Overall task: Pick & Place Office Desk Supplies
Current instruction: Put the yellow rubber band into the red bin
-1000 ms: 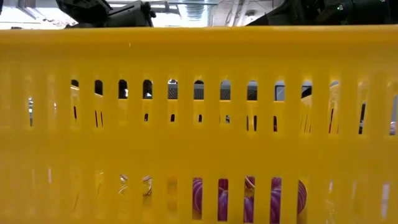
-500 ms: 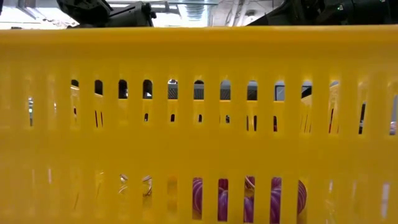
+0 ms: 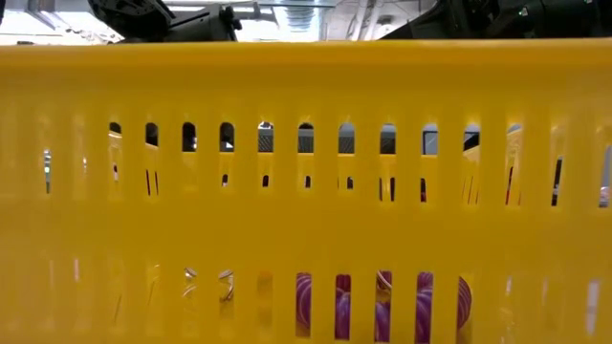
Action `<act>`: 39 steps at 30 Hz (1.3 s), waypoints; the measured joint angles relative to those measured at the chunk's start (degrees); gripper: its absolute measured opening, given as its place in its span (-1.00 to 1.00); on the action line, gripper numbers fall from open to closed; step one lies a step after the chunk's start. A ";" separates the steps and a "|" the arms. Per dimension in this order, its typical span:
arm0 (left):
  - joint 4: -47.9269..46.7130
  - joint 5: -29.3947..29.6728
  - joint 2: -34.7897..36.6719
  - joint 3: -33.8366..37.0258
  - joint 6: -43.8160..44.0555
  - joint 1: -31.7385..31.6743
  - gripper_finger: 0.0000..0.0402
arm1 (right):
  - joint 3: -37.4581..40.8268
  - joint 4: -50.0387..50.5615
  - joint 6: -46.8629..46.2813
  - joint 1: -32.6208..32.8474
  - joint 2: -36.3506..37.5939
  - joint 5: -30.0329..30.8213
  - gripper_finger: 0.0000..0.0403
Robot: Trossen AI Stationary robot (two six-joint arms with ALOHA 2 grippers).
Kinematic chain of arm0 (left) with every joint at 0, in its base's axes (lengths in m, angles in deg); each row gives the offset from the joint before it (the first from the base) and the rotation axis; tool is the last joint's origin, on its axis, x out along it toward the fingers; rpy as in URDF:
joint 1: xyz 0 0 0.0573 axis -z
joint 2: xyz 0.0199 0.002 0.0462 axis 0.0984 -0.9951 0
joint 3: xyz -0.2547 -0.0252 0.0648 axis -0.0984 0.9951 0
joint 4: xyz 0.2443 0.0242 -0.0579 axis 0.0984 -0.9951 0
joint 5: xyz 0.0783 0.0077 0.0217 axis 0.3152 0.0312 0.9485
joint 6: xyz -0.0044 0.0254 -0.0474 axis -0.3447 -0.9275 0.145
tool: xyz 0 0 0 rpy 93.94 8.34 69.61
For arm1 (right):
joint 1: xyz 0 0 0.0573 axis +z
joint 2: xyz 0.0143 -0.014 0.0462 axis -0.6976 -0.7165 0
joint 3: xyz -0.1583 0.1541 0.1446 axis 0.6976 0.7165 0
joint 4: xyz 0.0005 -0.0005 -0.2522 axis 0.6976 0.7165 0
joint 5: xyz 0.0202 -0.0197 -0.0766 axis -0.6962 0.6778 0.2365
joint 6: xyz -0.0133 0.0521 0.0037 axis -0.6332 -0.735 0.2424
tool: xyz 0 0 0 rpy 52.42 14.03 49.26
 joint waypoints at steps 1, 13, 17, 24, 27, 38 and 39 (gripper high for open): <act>0.01 -0.44 0.37 0.02 0.09 -0.12 -0.99 | 0.00 0.00 -0.02 0.00 0.00 0.00 0.12; -0.14 -3.43 12.73 0.10 0.22 -0.90 -1.00 | 0.00 -0.31 -0.04 0.00 0.00 0.00 0.12; 0.41 -2.97 17.40 0.11 0.39 -0.90 -1.00 | 0.00 -0.41 -0.18 -0.01 0.00 0.00 0.12; 5.92 -2.87 23.52 0.07 0.30 -0.76 -1.00 | 0.00 -0.82 -1.78 -0.03 0.00 0.00 0.12; 10.11 -3.52 24.31 0.07 -0.61 -0.48 -1.00 | 0.00 -2.36 -2.85 -0.47 0.00 -0.01 0.12; 20.39 -4.72 24.37 0.02 -6.43 0.15 -1.00 | 0.00 -6.06 -6.28 -1.78 -0.02 -0.02 0.12; 21.37 -4.70 24.37 0.02 -7.10 0.13 -1.00 | 0.00 -6.57 -6.38 -1.98 -0.16 -0.02 0.12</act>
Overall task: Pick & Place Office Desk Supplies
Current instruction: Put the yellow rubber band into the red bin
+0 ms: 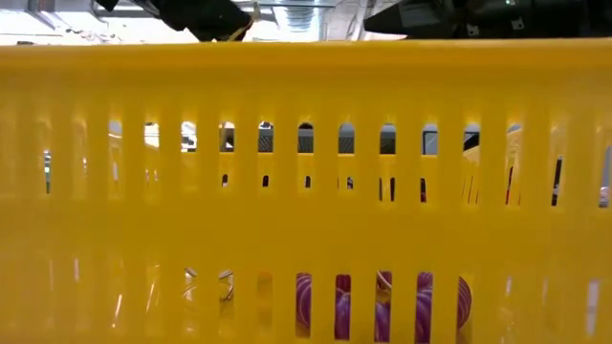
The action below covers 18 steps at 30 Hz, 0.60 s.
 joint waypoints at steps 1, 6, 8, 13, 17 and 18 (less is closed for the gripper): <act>0.71 0.01 0.00 0.00 -0.35 0.00 -1.00 | -0.02 -0.95 -0.03 -0.03 -0.59 0.00 0.12; 4.60 0.83 0.00 -0.02 -2.61 -0.04 -1.00 | -0.19 -9.27 -0.02 -0.57 -6.76 -3.22 0.12; 5.43 1.38 0.00 0.00 -3.12 -0.04 -1.00 | -0.62 -12.69 0.00 -0.79 -10.15 -3.74 0.12; 6.85 3.93 0.00 -0.02 -3.22 -0.04 -1.00 | -5.58 -17.17 0.22 -1.54 -17.98 -4.92 0.12; 8.19 4.14 0.00 -0.02 -4.38 -0.04 -1.00 | -10.42 -16.81 0.37 -2.61 -22.66 -8.25 0.12; 8.41 4.17 0.00 -0.02 -4.59 -0.04 -1.00 | -11.54 -16.78 0.37 -2.87 -23.62 -9.88 0.12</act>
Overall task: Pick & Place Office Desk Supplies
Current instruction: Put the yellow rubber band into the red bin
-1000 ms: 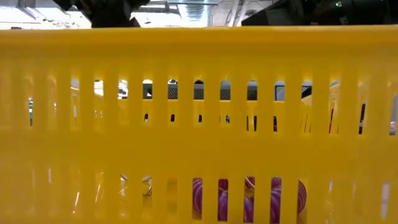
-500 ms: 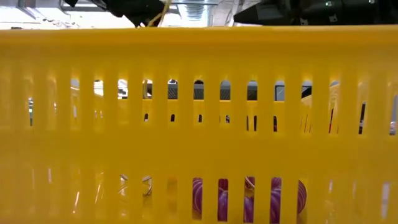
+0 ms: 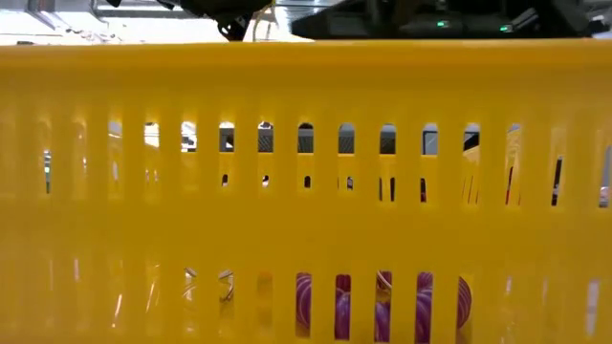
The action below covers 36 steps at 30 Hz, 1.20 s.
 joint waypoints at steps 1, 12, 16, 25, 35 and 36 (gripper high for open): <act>0.37 0.00 0.00 0.00 -0.05 0.00 -1.00 | -0.79 0.18 -0.02 -0.20 -0.73 -1.42 0.12; 2.29 -0.02 0.00 0.00 -0.13 0.09 -1.00 | -5.69 0.41 -0.02 -0.79 -3.44 -5.44 0.12; 3.27 -0.04 0.00 0.00 -0.13 0.09 -1.00 | -5.68 0.19 -0.04 -0.77 -3.46 -5.46 0.12; 3.87 -0.07 0.00 0.00 -0.13 0.09 -1.00 | -5.68 0.22 -0.17 -0.79 -3.46 -5.49 0.04; 4.58 -0.11 0.00 0.00 -0.11 0.09 -1.00 | -5.68 0.20 -0.16 -0.83 -3.46 -5.49 -0.56; 4.57 -0.11 0.00 0.00 -0.11 0.09 -1.00 | -5.68 0.20 -0.15 -0.83 -3.46 -5.49 -0.62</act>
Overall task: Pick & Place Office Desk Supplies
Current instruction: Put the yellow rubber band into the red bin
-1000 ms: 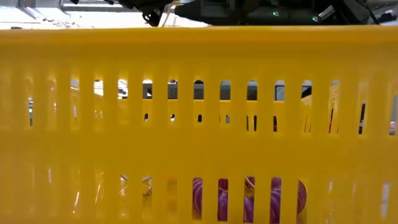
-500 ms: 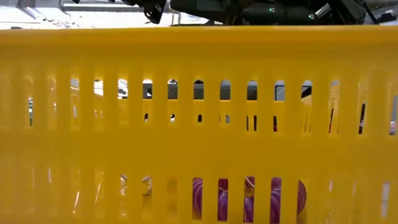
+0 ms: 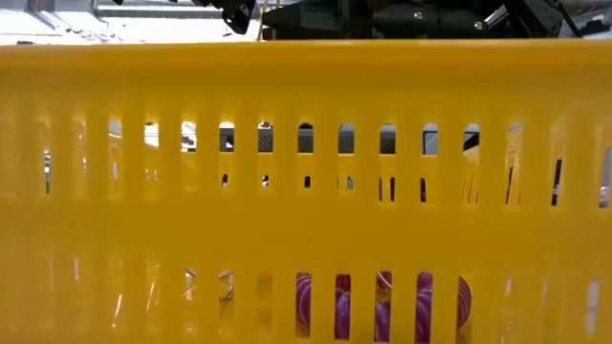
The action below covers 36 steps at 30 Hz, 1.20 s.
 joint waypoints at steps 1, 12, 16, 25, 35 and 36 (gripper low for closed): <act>0.01 0.00 0.00 0.00 0.00 0.00 -1.00 | 0.00 -0.01 0.00 0.00 0.00 0.00 -0.68; 0.52 -0.17 0.00 0.00 0.27 0.00 -0.99 | 0.00 -0.03 0.11 0.00 0.00 -0.17 -0.95; 2.34 -0.55 0.00 0.00 0.66 0.00 -0.94 | 0.00 -0.13 0.15 -0.02 0.00 -1.47 -0.98; 3.00 -2.38 0.00 -0.02 1.73 0.31 -0.56 | 0.02 -0.04 0.14 -0.04 0.00 -2.86 -0.99; 2.57 -3.78 0.00 -0.02 1.90 0.70 0.06 | 0.07 2.90 1.48 0.01 2.85 -2.86 -1.00; 2.55 -3.78 0.00 -0.02 1.92 0.70 0.10 | 0.07 4.90 2.27 0.16 4.16 -2.83 -1.00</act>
